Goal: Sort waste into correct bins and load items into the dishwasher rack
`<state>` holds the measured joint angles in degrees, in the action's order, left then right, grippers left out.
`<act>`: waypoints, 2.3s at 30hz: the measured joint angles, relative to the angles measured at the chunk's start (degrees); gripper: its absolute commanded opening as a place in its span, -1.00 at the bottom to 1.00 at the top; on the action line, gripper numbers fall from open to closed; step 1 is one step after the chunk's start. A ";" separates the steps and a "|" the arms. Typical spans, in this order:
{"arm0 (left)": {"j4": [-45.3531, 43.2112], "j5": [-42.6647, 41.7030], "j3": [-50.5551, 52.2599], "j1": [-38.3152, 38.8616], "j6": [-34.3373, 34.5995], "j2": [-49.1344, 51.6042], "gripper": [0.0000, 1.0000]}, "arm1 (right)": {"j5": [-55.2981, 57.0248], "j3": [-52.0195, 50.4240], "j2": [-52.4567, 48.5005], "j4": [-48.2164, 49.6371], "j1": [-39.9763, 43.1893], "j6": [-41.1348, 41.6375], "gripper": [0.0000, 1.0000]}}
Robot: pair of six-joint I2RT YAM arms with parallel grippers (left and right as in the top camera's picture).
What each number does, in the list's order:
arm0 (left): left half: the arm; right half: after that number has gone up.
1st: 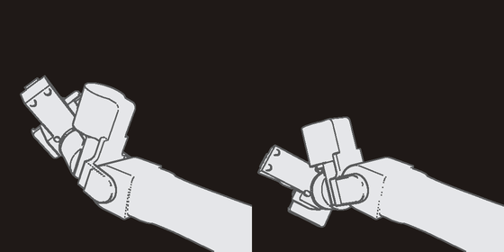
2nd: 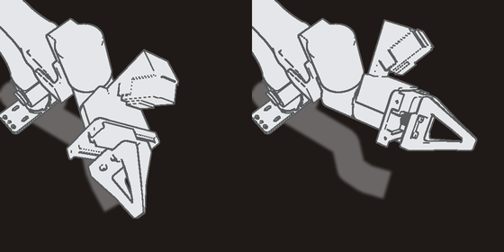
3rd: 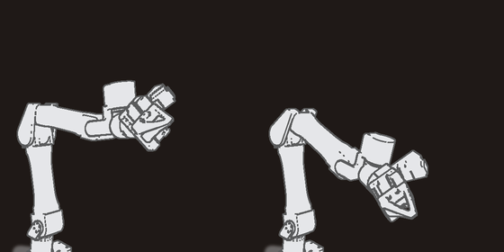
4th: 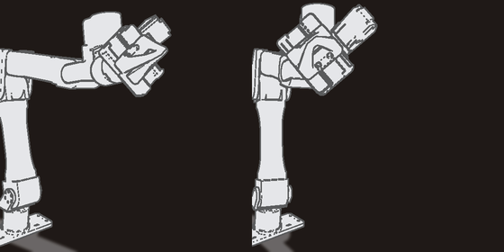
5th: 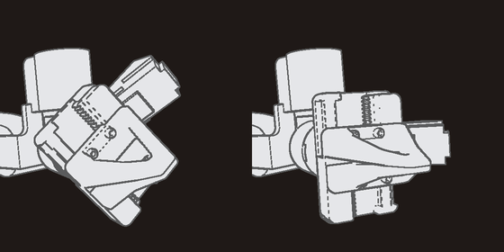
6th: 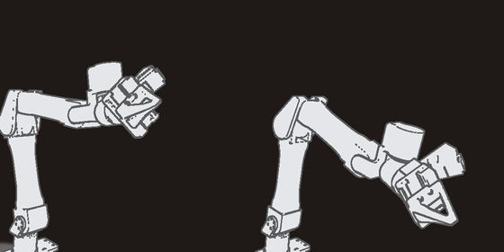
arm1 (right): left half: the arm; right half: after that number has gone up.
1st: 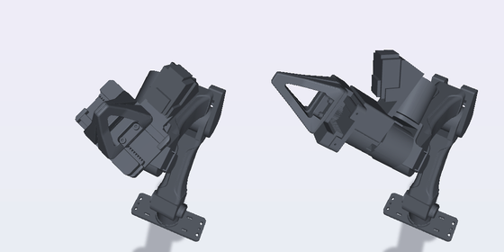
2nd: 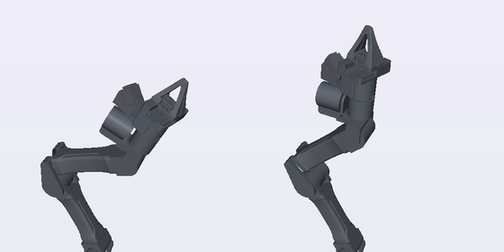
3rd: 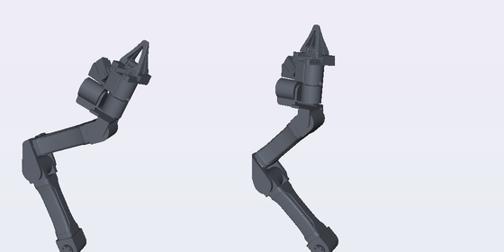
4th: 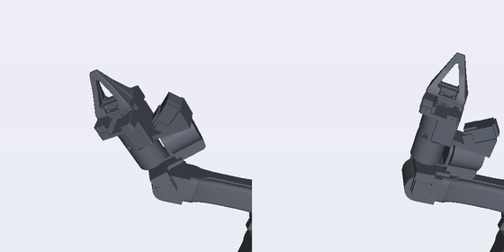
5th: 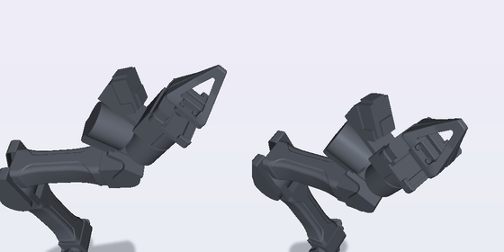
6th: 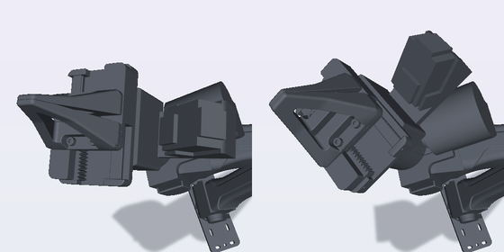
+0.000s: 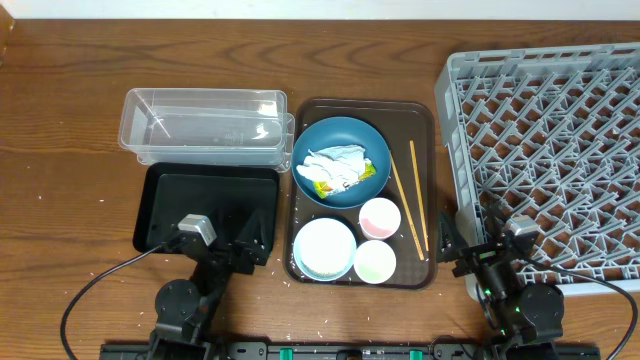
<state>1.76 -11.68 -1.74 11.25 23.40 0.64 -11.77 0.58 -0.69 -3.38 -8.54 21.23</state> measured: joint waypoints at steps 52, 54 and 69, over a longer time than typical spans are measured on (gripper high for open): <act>27.80 6.01 -59.69 36.11 0.22 94.47 -0.50 | -3.26 54.38 -52.85 -54.23 0.00 -5.73 0.98; 27.71 6.21 -59.69 36.13 0.48 95.17 -0.88 | -3.26 54.38 -52.85 -54.34 0.00 -5.73 0.99; 28.17 1.38 -59.84 29.53 3.96 76.96 -0.88 | -3.34 54.38 -52.85 -53.86 0.00 -5.73 0.98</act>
<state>29.93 -10.31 -61.58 40.77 27.35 77.60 -15.11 54.96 -53.54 -57.23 -8.54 15.51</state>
